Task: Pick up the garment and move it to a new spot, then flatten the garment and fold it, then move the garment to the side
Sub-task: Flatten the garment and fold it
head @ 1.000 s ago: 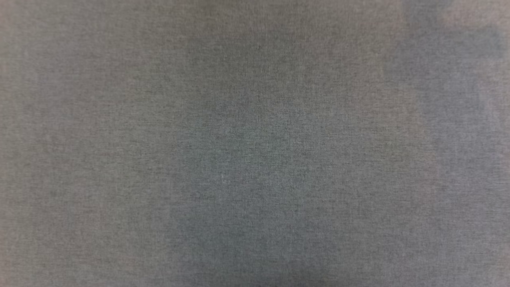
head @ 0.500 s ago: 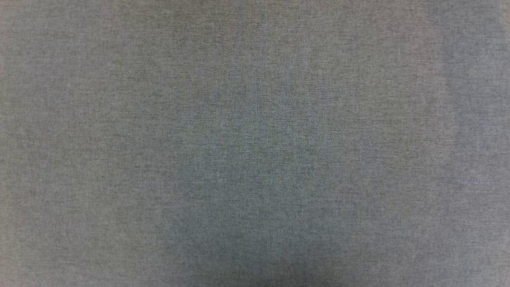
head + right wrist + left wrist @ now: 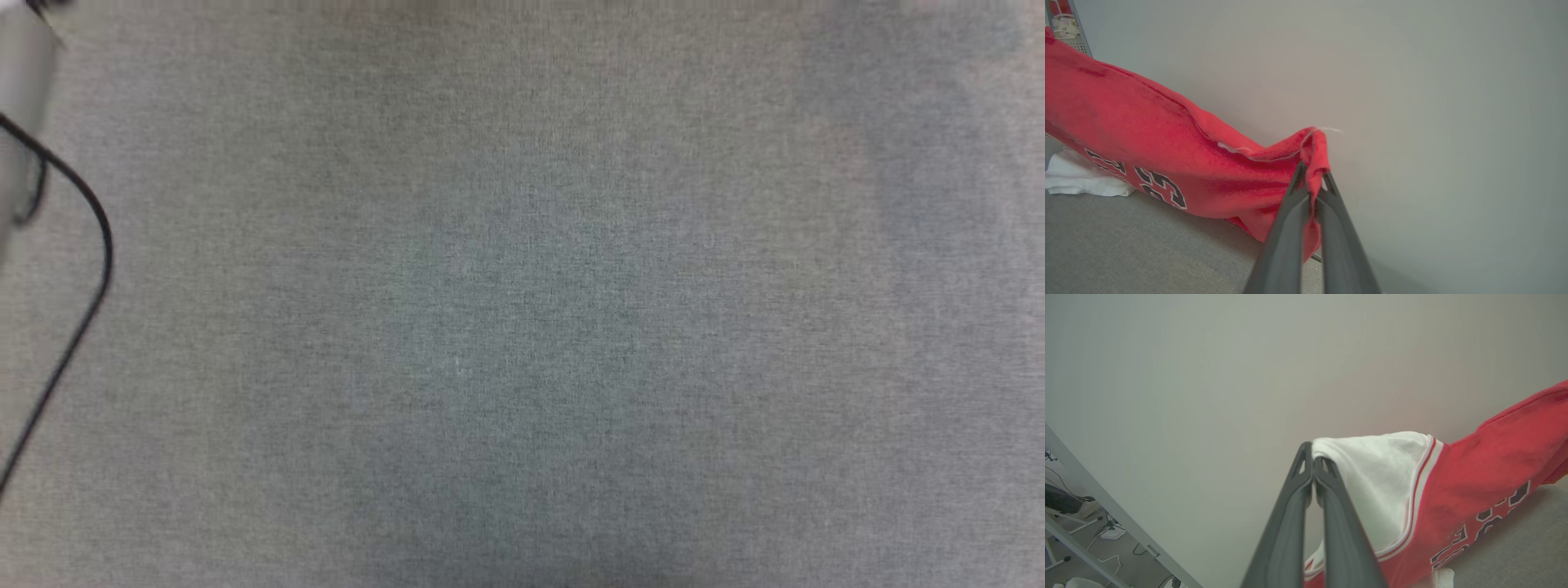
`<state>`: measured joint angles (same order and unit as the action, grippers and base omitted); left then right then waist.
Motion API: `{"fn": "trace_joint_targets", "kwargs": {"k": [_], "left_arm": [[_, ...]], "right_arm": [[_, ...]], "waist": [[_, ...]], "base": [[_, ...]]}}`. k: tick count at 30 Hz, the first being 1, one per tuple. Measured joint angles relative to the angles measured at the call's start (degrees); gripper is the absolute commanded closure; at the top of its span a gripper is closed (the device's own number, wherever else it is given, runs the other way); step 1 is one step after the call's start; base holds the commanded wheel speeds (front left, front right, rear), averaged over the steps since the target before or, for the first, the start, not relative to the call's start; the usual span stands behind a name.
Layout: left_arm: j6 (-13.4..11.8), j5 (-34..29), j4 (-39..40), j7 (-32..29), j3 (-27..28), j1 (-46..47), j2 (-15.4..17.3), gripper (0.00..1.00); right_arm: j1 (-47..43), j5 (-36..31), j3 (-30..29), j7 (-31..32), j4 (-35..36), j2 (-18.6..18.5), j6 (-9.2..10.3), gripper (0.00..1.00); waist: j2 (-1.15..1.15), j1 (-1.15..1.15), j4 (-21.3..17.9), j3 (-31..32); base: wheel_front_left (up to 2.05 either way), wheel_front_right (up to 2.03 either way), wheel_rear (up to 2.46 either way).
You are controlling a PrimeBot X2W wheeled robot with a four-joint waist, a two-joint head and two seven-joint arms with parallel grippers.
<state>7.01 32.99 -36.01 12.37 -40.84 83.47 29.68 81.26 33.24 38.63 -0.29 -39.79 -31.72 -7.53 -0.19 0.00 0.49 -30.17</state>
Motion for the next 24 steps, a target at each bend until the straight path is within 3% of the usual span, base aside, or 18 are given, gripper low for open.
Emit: {"fn": "trace_joint_targets", "kwargs": {"k": [5,14,24], "left_arm": [[-2.3,2.1,4.9,0.4,-0.8,-11.8,1.5,1.00],[-10.2,6.2,19.1,-1.0,-3.2,-36.6,5.7,1.00],[-17.9,12.2,29.4,-2.3,-6.4,-60.0,8.7,1.00]], "right_arm": [[-9.7,3.7,3.9,-1.4,1.7,-2.3,0.00,1.00],[-28.8,8.4,8.2,-2.5,6.4,-6.3,0.00,1.00],[-47.6,12.4,9.0,-2.4,11.2,-9.1,0.00,1.00]], "waist": [[0.00,0.00,0.3,4.3],[0.00,-0.01,1.0,12.7],[0.00,-0.01,1.7,21.6]], "base": [[0.00,0.00,0.00],[0.00,0.00,0.00],[0.00,0.00,0.00]]}}
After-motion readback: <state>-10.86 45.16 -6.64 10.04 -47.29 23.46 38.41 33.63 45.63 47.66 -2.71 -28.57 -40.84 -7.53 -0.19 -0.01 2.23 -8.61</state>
